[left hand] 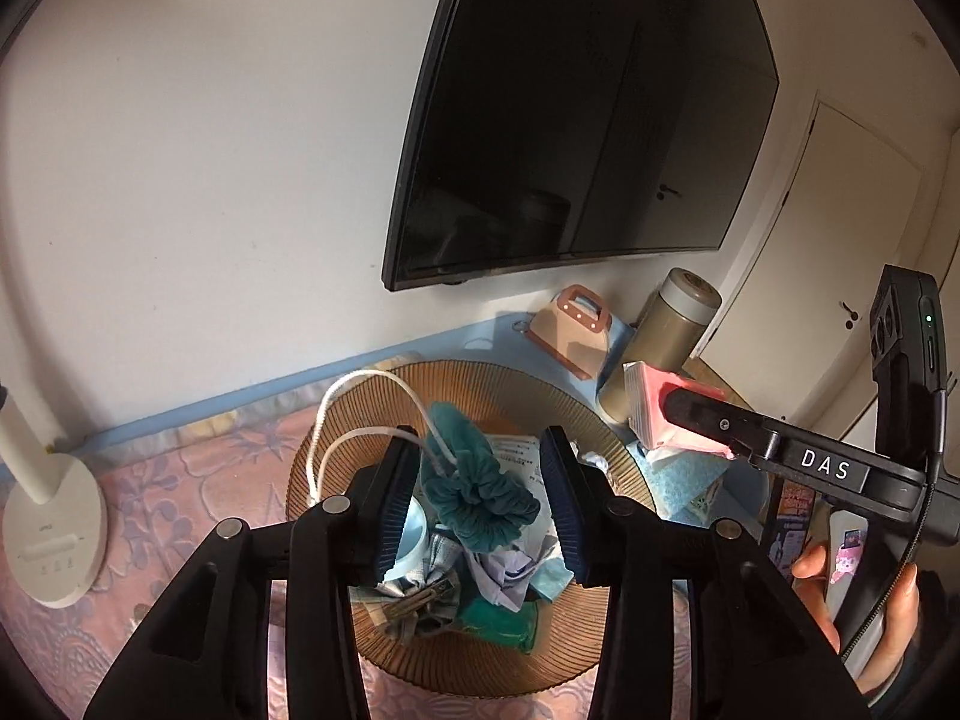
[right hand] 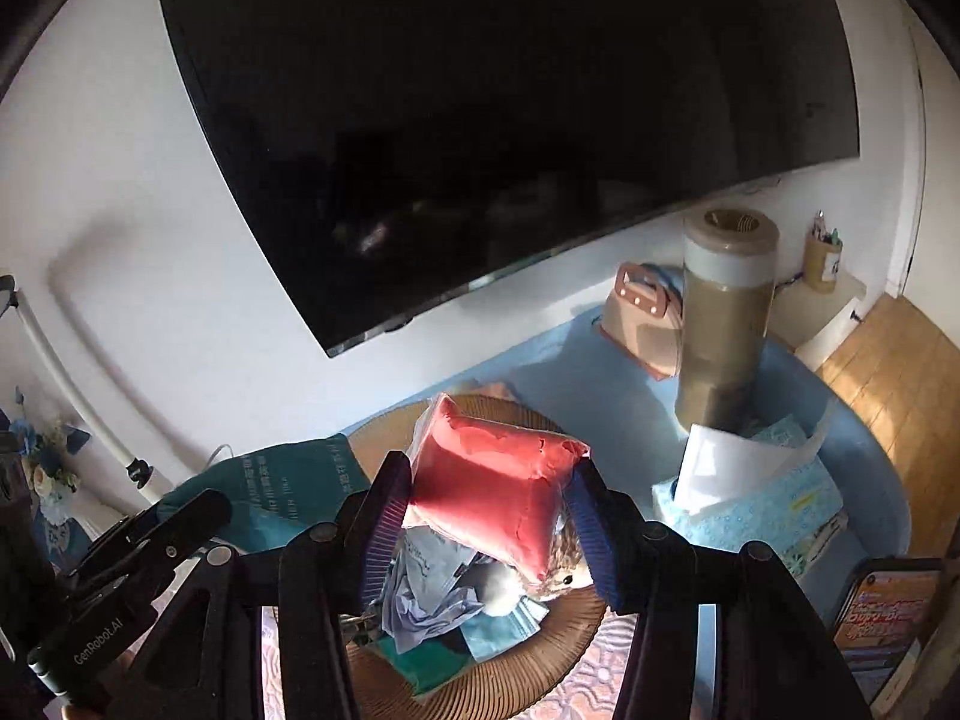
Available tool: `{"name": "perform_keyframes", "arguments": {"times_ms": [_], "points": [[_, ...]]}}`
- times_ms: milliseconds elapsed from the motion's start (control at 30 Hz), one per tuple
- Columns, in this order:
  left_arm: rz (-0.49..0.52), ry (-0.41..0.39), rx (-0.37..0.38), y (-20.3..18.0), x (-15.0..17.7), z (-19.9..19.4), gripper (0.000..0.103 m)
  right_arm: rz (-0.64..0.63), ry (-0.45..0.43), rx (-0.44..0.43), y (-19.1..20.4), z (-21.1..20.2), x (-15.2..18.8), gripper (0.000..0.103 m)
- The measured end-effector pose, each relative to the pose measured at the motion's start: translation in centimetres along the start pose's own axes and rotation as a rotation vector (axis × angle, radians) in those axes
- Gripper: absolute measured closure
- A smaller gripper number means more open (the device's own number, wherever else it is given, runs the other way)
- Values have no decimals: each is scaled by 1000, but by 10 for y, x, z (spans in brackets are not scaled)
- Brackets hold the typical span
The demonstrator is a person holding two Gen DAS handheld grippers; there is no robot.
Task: Organize soft objects
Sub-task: 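Carry the red sachet and teal pouch into the amber bowl and open both tools, then withdraw both tools toward the lilac sachet and white wrapped item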
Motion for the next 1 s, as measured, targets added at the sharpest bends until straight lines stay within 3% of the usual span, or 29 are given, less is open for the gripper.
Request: {"name": "perform_keyframes", "arguments": {"times_ms": [67,100,133,267,367,467,767,1000], "points": [[10,36,-5,3,9,4,15,-2,45,-47,1,6,14,45],[12,30,-26,6,12,3,15,-9,66,-49,1,8,21,37],[10,5,-43,9,14,-2,15,-9,73,-38,0,7,26,35],[13,0,-43,17,20,-26,15,-2,72,-60,-2,-3,38,35],[57,-53,-120,29,18,-61,15,4,52,-61,-4,-19,39,35],[39,-110,-151,45,15,-108,15,11,28,-95,7,-34,40,35],[24,-282,-292,82,15,-241,12,-91,9,-213,93,-61,57,27],[40,-291,-379,105,45,-269,9,-194,35,-277,162,-57,88,24]]}}
Point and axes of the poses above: each gripper's, at about its wrist camera, not at the fingertips, and z roughly the way its jaws point, y to its left, x to its underside, the point moved 5 cm from there along z, roughly the way its jaws point, and after that the axes turned 10 degrees about -z, right-handed, at the moved point
